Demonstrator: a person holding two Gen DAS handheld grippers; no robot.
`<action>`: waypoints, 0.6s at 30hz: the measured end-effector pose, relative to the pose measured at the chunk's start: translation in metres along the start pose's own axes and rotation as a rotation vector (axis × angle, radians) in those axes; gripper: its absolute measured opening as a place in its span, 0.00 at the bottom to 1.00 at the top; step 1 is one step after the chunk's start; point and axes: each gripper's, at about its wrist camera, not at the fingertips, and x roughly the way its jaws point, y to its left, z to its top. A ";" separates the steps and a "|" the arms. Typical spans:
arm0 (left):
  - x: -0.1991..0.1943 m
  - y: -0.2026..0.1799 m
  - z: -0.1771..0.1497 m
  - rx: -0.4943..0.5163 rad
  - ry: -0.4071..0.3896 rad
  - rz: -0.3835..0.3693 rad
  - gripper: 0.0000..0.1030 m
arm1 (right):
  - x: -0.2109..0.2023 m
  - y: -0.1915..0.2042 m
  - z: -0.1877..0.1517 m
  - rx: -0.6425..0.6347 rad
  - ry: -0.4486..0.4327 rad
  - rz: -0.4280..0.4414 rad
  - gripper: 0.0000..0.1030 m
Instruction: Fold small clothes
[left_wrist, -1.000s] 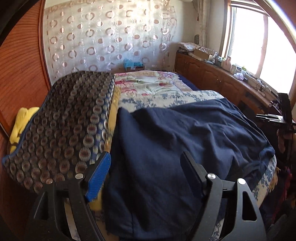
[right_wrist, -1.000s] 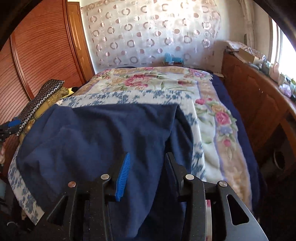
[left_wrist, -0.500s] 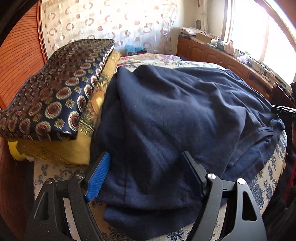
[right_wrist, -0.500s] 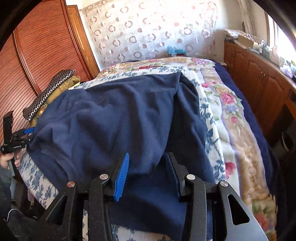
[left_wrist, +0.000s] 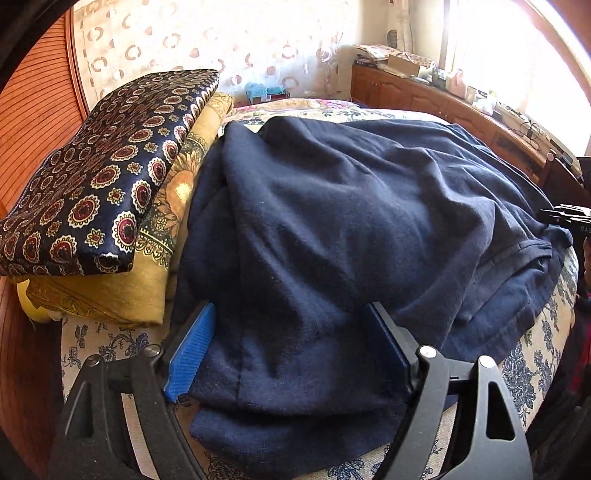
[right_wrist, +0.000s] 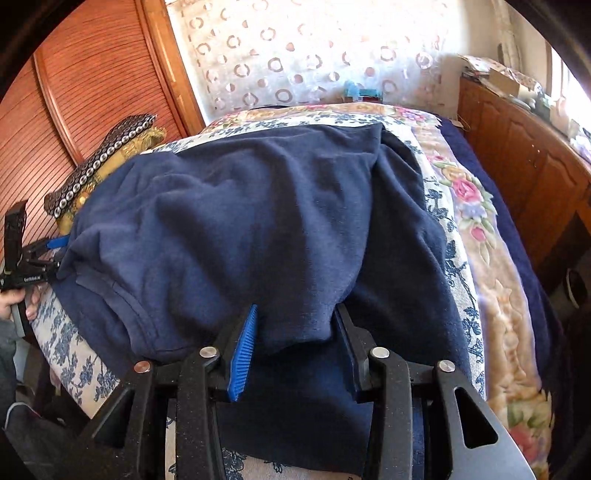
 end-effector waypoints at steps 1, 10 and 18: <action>0.001 0.001 0.002 0.000 0.000 -0.001 0.80 | 0.000 0.001 0.000 -0.008 -0.001 -0.004 0.19; 0.002 0.000 0.002 0.000 0.000 -0.002 0.80 | -0.045 -0.005 0.000 -0.034 -0.098 0.026 0.05; -0.014 0.006 0.000 -0.017 -0.028 -0.014 0.73 | -0.040 -0.004 -0.010 -0.053 -0.050 -0.004 0.05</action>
